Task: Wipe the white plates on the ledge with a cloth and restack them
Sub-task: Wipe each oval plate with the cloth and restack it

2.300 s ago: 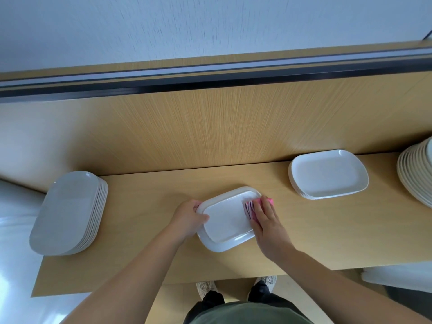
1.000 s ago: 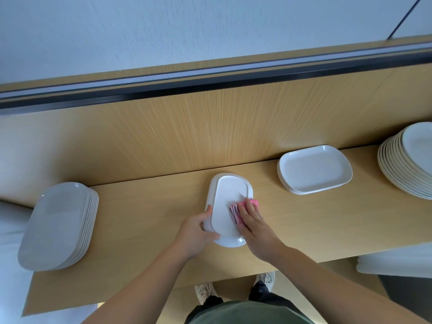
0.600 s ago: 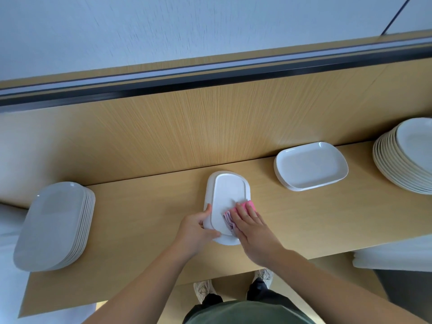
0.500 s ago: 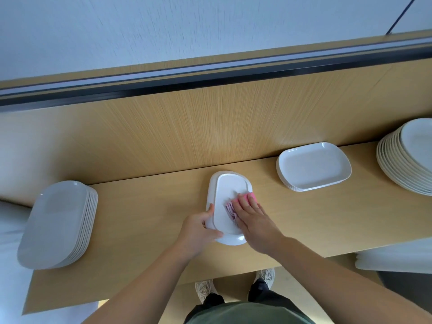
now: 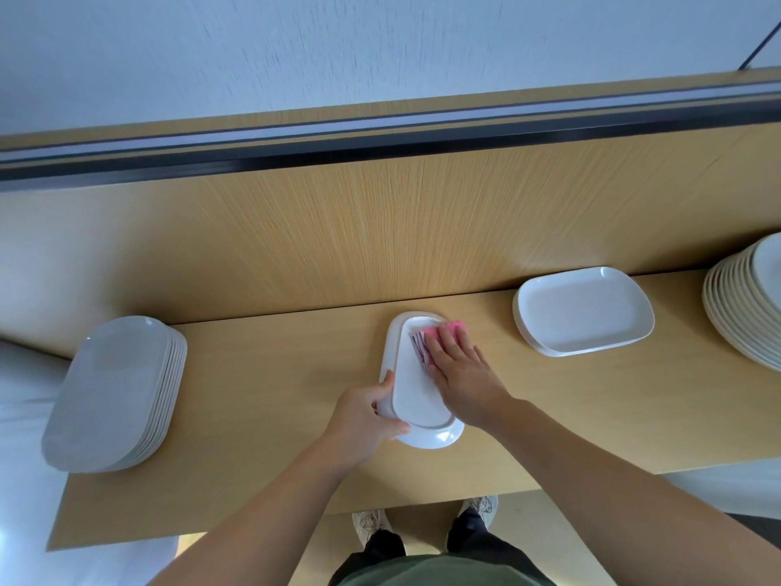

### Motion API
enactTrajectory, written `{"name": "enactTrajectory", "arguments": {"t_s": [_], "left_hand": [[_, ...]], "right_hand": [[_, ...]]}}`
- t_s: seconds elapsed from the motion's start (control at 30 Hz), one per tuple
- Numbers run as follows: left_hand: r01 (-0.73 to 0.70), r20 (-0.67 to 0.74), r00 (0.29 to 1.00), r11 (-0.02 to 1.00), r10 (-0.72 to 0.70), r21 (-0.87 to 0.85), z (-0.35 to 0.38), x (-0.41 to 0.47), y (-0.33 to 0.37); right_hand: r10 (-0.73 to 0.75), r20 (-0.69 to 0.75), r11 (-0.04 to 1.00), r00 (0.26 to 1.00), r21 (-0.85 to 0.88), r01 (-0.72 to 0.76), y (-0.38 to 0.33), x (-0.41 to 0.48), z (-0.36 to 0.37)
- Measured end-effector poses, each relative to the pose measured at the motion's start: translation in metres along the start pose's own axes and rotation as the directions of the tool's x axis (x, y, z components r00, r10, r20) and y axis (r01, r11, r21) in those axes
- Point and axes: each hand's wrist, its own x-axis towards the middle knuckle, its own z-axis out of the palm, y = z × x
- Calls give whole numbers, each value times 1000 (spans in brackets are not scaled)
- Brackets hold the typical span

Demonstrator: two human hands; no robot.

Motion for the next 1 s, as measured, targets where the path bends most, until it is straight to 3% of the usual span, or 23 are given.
{"name": "enactTrajectory", "arguments": {"t_s": [0.33,0.73,1.0], "left_hand": [[13,23,1000,1000,-14,26,-1,5,0],[-11,-2,1000,1000,11,16,-3,8,-3],[8,-4,1000,1000,-8,22,-4,8,5]], "right_hand": [[-6,13,999,1000,-52,7,-12,29,-9],[-333,64,931,941,-136,339,-3,-22,26],[-416,35,905,909,-78,417,9,-42,43]]}}
